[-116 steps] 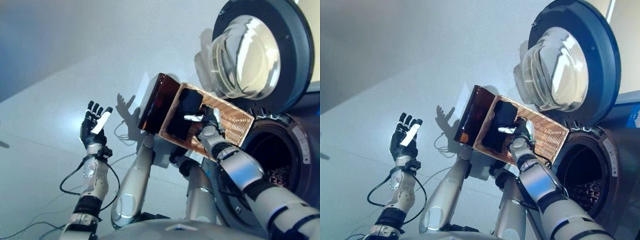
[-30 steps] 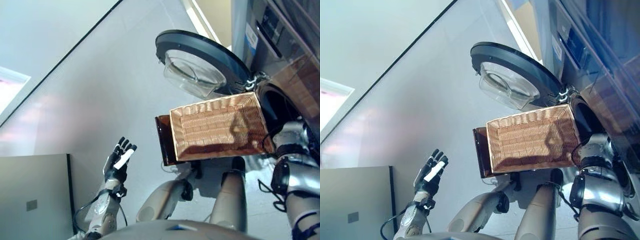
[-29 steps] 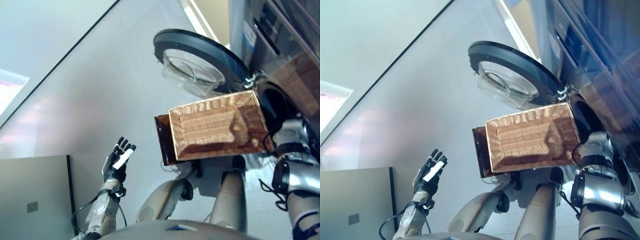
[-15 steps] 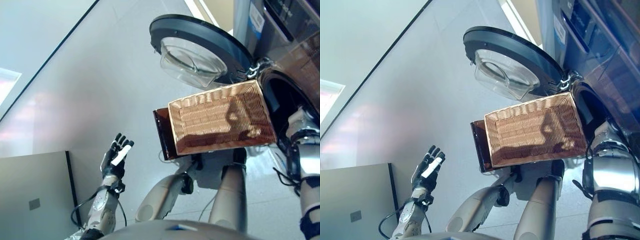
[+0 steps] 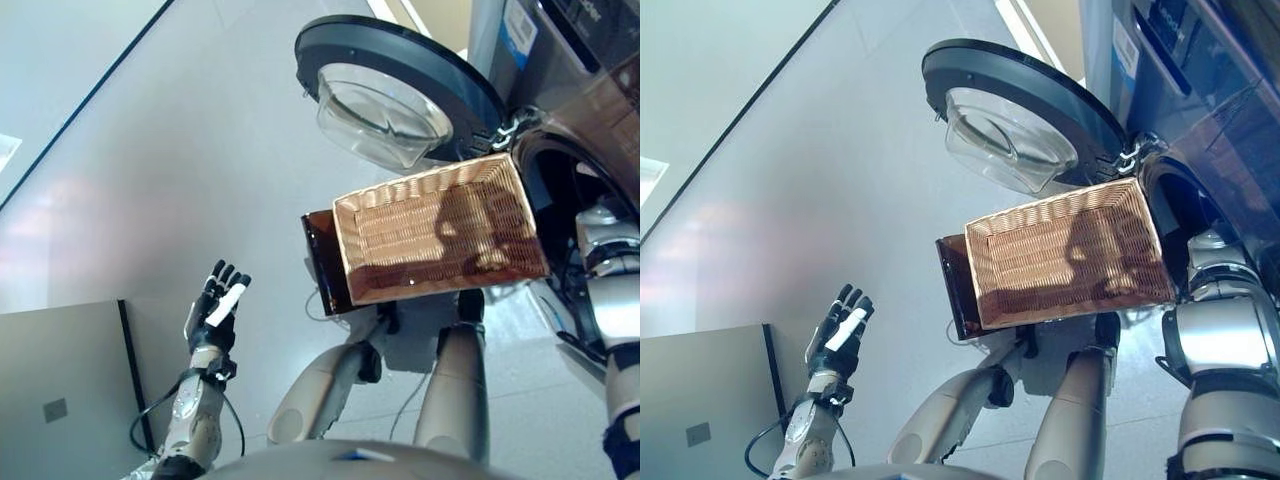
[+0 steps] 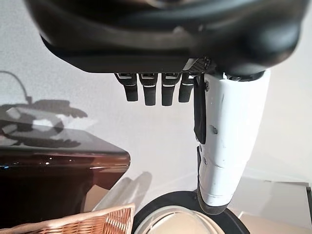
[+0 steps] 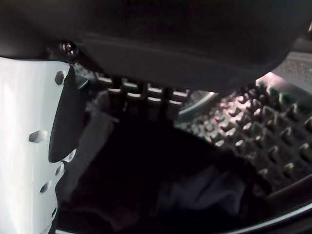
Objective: Pick up the clothes and place them into the washing machine
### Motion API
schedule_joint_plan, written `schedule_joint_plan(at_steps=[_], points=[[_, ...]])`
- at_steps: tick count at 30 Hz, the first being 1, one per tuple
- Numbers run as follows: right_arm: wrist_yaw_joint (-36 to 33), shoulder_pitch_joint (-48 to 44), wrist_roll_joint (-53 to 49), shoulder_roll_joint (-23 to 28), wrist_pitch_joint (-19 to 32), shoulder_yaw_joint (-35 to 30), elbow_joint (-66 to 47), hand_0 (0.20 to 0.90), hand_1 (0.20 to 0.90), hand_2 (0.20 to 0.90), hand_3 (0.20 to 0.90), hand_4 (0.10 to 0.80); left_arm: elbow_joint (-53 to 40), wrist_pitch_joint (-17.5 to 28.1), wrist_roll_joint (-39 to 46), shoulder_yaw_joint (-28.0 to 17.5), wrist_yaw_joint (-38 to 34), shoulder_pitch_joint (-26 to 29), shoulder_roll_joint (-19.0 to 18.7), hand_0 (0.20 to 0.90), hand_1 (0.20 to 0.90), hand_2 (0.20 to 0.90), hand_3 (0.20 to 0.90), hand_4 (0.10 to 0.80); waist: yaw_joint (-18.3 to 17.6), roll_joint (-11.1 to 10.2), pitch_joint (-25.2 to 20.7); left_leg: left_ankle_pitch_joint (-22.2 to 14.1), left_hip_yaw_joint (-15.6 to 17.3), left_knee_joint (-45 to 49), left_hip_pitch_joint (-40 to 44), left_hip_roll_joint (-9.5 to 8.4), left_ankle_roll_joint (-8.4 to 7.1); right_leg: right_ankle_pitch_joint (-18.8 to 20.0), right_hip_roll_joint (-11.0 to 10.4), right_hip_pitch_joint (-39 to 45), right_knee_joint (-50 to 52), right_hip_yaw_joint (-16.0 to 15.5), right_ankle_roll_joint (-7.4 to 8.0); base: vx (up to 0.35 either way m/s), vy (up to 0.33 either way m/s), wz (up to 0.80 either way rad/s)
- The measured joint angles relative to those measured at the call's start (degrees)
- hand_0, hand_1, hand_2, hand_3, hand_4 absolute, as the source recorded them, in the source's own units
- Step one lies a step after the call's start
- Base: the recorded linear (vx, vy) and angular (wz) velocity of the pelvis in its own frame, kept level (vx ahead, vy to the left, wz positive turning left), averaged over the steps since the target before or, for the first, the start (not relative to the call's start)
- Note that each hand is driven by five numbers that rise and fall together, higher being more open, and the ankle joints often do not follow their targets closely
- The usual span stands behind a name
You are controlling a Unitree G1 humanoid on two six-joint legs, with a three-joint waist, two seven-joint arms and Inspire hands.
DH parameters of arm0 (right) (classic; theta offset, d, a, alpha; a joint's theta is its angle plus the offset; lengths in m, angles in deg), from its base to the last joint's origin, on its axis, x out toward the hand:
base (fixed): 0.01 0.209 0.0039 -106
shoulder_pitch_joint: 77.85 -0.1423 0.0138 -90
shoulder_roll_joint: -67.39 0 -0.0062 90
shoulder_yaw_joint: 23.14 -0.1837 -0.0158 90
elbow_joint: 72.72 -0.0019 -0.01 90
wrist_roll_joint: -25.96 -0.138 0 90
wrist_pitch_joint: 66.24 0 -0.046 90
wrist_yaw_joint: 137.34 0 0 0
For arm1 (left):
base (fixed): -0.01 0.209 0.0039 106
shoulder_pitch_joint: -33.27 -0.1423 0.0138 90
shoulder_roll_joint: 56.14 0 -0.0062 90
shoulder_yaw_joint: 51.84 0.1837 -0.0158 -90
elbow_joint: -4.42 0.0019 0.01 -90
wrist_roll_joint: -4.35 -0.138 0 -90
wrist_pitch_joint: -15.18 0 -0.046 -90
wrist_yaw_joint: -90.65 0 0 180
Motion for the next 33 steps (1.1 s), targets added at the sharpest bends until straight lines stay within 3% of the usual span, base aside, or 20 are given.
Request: schedule_joint_plan(at_steps=[5, 7, 13, 15, 22, 30, 33], points=[[0.23, -0.12, -4.83, -0.19, 2.3, -2.02, -0.11, 0.9, 0.9, 0.9, 0.9, 0.8, -0.05, 0.11, 0.02, 0.02, 0.0, 0.27, -0.08, 0.9, 0.9, 0.9, 0.9, 0.8, 0.35, -0.54, 0.44, -0.75, 0.01, 2.92, -1.12, 0.26, 1.2, -0.75, 0.03, -0.53, 1.81, 0.1, -1.09, -0.016, -0.035, 0.04], [1.78, -0.03, -10.95, -0.62, 4.65, -5.11, -0.04, 0.9, 0.9, 0.9, 0.9, 0.8, 0.15, 0.16, 0.02, 0.18, -0.42, 0.55, -0.2, 0.9, 0.9, 0.9, 0.9, 0.8, 0.85, -1.92, 1.44, -2.56, -0.03, 6.91, -2.56, 0.19, 1.65, -2.86, -0.55, -1.56, 4.54, 0.91, -0.47, 0.072, -0.077, 0.08], [5.0, 2.98, -30.87, -5.5, 12.52, -17.34, -5.27, 0.9, 0.9, 0.9, 0.9, 0.8, -0.36, 0.58, -0.24, 0.14, -1.49, 0.53, -0.47, 0.9, 0.9, 0.9, 0.9, 0.8, 1.27, -6.11, 3.25, -4.82, 0.1, 12.88, -6.23, 1.17, 1.04, -3.95, 0.25, -4.31, 8.65, 1.14, -2.74, -0.003, -0.03, 0.04], [6.21, 3.83, -37.32, -8.27, 14.97, -19.38, -5.87, 0.9, 0.9, 0.9, 0.9, 0.8, -0.37, 0.59, -0.7, 0.21, -1.61, 0.43, -0.48, 0.9, 0.9, 0.9, 0.9, 0.8, 1.32, -7.01, 3.71, -5.41, -0.05, 14.01, -6.51, 1.49, 0.76, -4.21, 0.35, -4.19, 9.06, 0.91, -3.19, 0.0, 0.0, 0.0], [13.67, 8.63, -58.11, -20.23, 25.76, -26.27, -15.19, 0.9, 0.9, 0.9, 0.9, 0.8, -0.46, 0.9, -1.57, -0.11, -2.39, 1.55, -0.34, 0.9, 0.9, 0.9, 0.9, 0.8, 1.23, -7.12, 3.51, -6.85, 0.12, 16.97, -8.08, 2.27, 0.26, -4.78, 0.99, -5.22, 10.76, 0.92, -4.03, 0.005, 0.001, -0.01], [15.46, 12.06, -60.75, -26.36, 29.6, -25.95, -18.23, 0.9, 0.9, 0.9, 0.9, 0.8, -0.31, 1.03, -1.22, -0.21, -2.74, 1.52, 0.08, 0.9, 0.9, 0.9, 0.9, 0.8, 1.45, -7.32, 3.0, -7.2, -0.5, 18.12, -8.36, 2.78, -0.38, -5.58, 1.12, -4.97, 11.93, 0.09, -4.71, -0.002, -0.005, 0.02], [15.85, 14.98, -60.43, -29.06, 29.53, -24.46, -18.3, 0.9, 0.9, 0.9, 0.9, 0.8, 0.1, 1.07, -1.25, -0.43, -3.35, 1.54, 0.17, 0.9, 0.9, 0.9, 0.9, 0.8, 1.45, -8.66, 2.11, -7.27, -0.79, 18.43, -8.43, 3.16, -0.73, -5.71, 1.34, -4.91, 12.22, -0.19, -4.97, -0.006, -0.011, 0.01]])
